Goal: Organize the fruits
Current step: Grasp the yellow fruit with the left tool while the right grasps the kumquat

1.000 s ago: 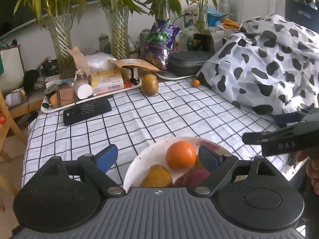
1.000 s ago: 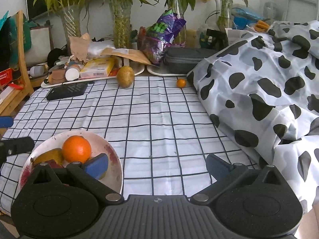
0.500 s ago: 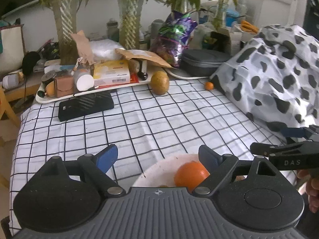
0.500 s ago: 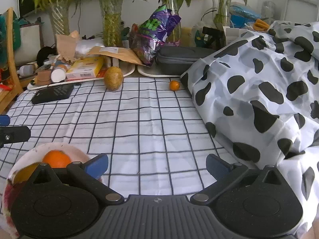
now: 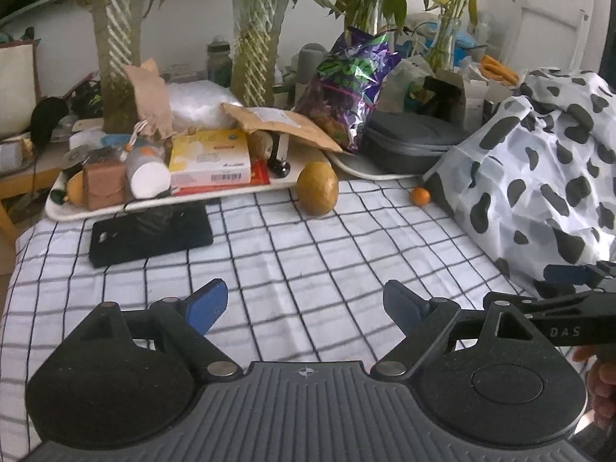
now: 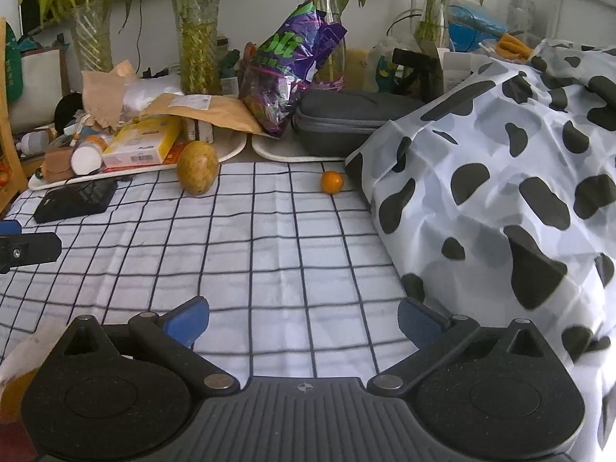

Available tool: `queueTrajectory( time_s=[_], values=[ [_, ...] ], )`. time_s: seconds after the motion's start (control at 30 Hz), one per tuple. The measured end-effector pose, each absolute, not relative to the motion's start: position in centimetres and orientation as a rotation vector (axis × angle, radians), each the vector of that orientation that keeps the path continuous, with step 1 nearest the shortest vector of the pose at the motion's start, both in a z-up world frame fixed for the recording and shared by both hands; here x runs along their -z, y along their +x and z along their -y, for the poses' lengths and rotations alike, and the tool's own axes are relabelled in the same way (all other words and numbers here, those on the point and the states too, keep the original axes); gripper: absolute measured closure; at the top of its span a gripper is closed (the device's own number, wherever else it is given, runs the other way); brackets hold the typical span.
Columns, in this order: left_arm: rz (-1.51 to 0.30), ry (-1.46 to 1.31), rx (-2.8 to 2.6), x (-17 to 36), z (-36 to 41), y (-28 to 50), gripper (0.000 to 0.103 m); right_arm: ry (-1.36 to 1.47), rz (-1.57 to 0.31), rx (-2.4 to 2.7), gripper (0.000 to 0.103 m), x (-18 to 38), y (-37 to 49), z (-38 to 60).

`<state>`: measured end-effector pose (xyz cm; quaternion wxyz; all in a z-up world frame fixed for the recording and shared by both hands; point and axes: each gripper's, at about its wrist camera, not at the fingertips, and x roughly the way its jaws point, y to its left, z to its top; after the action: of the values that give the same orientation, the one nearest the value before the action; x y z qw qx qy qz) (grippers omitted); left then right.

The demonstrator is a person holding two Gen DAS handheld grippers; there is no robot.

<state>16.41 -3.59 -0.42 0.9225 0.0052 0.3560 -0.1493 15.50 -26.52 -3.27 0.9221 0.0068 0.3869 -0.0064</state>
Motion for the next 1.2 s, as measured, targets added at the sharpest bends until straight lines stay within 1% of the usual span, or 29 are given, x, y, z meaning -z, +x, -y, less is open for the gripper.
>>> queueTrajectory(
  time_s=[0.6,0.8,1.07,1.17,1.2],
  values=[
    [-0.653,0.161,0.368,3.8,7.2,23.7,0.016,0.006,-0.825,0.013,0.0,4.8,23.4,27.8],
    [-0.647,0.147,0.39,4.8,7.7,26.2,0.016,-0.019,-0.843,-0.006,0.0,5.7,25.6,28.1],
    [-0.617,0.113,0.395,5.6,8.6,29.3,0.016,0.019,-0.87,-0.021,0.0,6.9,27.8,28.9],
    [-0.616,0.098,0.387,6.2,8.7,30.4,0.018,0.015,-0.874,-0.03,0.0,7.3,28.5,29.0],
    [-0.618,0.088,0.388,6.3,8.7,30.7,0.022,0.012,-0.877,-0.03,0.0,7.4,28.6,29.1]
  ],
)
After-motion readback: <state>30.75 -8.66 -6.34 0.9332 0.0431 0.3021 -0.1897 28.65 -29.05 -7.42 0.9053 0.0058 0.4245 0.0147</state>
